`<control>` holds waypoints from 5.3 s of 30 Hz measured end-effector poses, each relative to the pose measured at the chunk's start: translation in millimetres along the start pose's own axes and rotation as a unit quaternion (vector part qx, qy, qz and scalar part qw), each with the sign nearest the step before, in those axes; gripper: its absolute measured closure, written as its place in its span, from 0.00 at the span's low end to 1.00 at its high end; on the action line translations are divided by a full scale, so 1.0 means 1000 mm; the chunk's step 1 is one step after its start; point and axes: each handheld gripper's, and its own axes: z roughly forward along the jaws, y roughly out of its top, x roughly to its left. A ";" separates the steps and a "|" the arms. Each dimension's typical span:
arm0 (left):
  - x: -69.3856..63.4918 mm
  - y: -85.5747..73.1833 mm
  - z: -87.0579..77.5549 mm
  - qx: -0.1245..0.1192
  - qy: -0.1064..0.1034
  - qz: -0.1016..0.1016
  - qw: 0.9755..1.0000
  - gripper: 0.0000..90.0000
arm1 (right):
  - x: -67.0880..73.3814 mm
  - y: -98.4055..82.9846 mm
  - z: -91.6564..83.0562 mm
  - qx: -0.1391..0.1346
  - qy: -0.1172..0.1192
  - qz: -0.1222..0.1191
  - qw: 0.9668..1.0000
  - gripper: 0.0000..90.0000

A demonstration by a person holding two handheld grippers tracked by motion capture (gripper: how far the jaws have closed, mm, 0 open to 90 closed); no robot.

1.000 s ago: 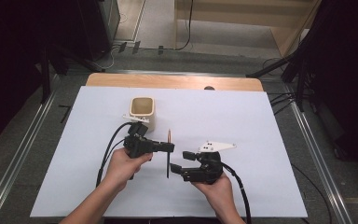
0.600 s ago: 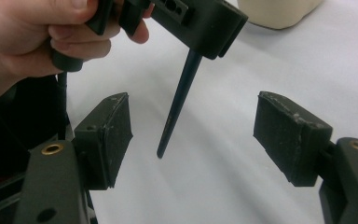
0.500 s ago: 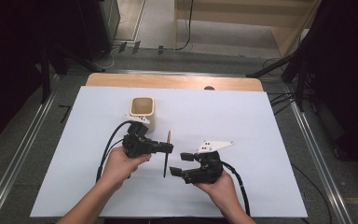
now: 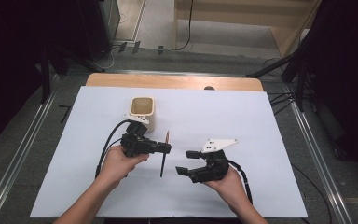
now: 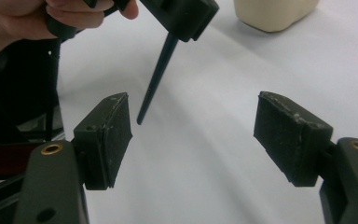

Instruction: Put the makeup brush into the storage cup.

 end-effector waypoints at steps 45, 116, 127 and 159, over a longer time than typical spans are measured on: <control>0.004 0.002 -0.014 -0.018 0.015 0.001 1.000 0.93 | -0.035 -0.037 -0.073 0.005 -0.073 -0.028 0.997 0.31; 0.019 0.103 -0.102 -0.124 0.144 0.014 0.982 0.92 | -0.046 -0.051 -0.082 -0.003 -0.083 -0.001 0.997 0.31; 0.031 0.113 -0.105 -0.153 0.168 0.007 0.974 0.92 | -0.046 -0.050 -0.082 -0.007 -0.083 -0.002 0.997 0.31; 0.072 0.119 -0.079 -0.157 0.214 0.007 0.964 0.92 | -0.043 -0.050 -0.081 -0.011 -0.084 -0.004 0.996 0.31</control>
